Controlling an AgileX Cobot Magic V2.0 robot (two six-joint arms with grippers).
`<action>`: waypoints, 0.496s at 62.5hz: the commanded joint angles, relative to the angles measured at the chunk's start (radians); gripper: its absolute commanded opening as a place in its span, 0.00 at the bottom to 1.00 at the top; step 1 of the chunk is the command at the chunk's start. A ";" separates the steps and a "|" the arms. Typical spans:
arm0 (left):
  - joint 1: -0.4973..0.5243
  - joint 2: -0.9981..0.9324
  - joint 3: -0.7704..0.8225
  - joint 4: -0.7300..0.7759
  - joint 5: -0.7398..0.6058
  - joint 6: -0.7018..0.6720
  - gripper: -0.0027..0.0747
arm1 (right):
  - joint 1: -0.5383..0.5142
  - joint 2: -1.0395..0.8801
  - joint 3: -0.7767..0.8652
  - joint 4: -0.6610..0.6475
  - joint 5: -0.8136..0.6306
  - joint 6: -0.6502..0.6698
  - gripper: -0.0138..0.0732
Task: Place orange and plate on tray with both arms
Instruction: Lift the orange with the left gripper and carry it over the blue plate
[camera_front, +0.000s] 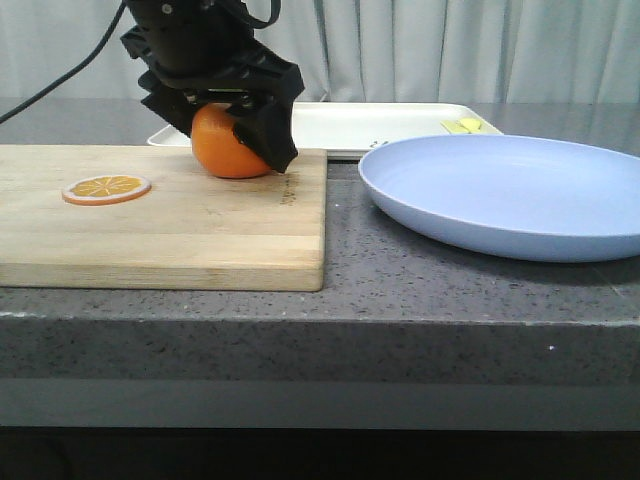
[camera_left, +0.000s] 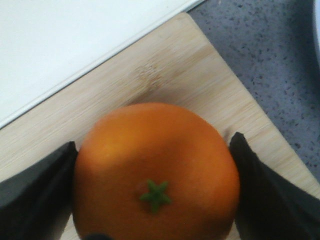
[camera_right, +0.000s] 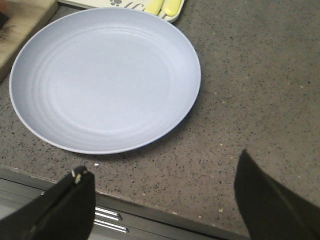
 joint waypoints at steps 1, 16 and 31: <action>-0.007 -0.048 -0.034 -0.004 -0.054 -0.003 0.60 | 0.002 0.012 -0.036 -0.014 -0.059 -0.008 0.83; -0.038 -0.048 -0.124 -0.042 -0.007 -0.003 0.60 | 0.002 0.012 -0.036 -0.014 -0.059 -0.008 0.83; -0.154 -0.038 -0.240 -0.048 -0.014 -0.003 0.61 | 0.002 0.012 -0.036 -0.014 -0.067 -0.008 0.83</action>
